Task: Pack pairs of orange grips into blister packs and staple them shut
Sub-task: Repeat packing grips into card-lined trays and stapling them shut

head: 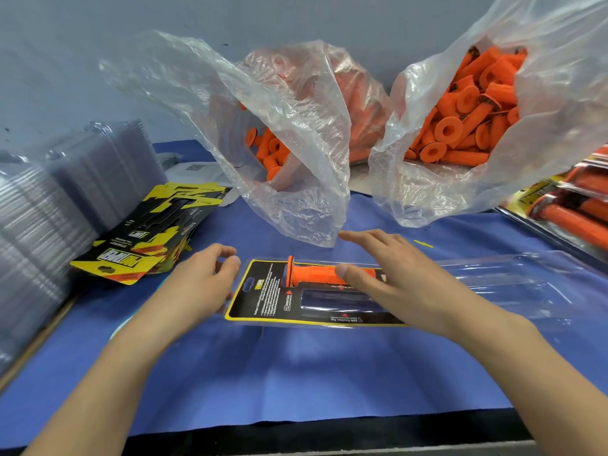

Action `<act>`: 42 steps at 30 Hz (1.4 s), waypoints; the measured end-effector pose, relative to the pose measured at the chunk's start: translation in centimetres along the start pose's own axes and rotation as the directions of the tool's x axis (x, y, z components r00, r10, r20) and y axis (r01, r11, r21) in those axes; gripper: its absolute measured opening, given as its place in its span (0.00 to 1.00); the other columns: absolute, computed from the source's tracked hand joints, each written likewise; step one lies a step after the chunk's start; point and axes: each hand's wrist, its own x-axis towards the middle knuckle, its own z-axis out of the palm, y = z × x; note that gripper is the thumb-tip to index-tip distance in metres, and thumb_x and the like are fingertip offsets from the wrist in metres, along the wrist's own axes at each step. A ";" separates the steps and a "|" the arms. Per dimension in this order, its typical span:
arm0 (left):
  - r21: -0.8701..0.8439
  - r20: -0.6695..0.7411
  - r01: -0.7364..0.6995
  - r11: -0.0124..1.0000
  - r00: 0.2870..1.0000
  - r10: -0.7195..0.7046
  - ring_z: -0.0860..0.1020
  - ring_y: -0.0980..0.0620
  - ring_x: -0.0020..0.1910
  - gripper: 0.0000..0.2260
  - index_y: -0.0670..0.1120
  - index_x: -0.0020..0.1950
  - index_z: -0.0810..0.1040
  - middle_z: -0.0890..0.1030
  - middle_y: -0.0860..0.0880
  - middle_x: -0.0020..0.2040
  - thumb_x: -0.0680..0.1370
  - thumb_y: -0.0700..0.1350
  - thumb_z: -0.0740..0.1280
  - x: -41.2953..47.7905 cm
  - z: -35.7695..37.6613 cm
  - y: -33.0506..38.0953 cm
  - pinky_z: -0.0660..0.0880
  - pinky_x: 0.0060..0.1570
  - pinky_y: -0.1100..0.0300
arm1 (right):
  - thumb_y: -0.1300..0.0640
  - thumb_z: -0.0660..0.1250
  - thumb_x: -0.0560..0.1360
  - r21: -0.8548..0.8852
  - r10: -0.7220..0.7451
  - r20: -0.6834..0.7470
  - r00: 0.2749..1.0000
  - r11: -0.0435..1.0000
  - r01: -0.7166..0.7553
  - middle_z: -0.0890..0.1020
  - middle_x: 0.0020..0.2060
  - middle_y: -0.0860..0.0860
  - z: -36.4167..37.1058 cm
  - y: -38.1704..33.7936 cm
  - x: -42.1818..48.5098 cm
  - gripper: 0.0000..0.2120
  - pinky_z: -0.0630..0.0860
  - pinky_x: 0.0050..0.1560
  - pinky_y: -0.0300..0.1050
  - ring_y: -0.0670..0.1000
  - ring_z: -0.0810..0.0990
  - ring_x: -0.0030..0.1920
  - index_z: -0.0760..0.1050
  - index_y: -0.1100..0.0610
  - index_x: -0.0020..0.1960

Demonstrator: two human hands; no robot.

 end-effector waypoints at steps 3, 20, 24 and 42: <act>-0.055 -0.017 -0.017 0.998 1.000 0.016 0.82 0.48 0.39 0.08 0.52 0.59 0.74 0.81 0.49 0.47 0.82 0.48 0.60 0.0 -0.1 0.2 0.81 0.39 0.51 | 0.29 0.49 0.73 0.042 0.034 -0.040 0.999 0.999 -0.033 0.70 0.69 0.40 -0.8 0.3 0.6 0.33 0.63 0.70 0.47 0.47 0.65 0.70 0.61 0.41 0.75; -0.037 0.142 -0.677 0.735 0.725 0.674 0.75 0.55 0.44 0.14 0.46 0.63 0.78 0.81 0.48 0.55 0.81 0.41 0.58 6.4 11.1 26.0 0.68 0.42 0.66 | 0.62 0.58 0.81 0.858 0.663 -0.213 0.718 0.478 -0.186 0.79 0.59 0.53 -8.2 10.0 5.7 0.19 0.72 0.46 0.40 0.50 0.77 0.51 0.70 0.53 0.70; 0.054 0.267 -0.613 0.788 0.770 0.580 0.76 0.45 0.54 0.14 0.41 0.63 0.75 0.79 0.44 0.56 0.81 0.41 0.58 13.1 17.4 30.6 0.73 0.47 0.58 | 0.60 0.56 0.83 0.977 0.731 -0.092 0.676 0.198 -0.082 0.78 0.60 0.53 -8.3 11.0 6.0 0.14 0.74 0.51 0.47 0.52 0.79 0.52 0.69 0.46 0.64; 0.384 -0.007 -0.508 0.771 0.834 0.552 0.74 0.38 0.64 0.24 0.40 0.68 0.65 0.73 0.40 0.66 0.75 0.39 0.70 24.2 26.9 34.4 0.70 0.48 0.48 | 0.65 0.54 0.81 0.997 0.752 0.055 0.657 -0.001 -0.083 0.78 0.56 0.57 -8.2 13.6 6.3 0.21 0.71 0.65 0.62 0.64 0.76 0.63 0.70 0.54 0.72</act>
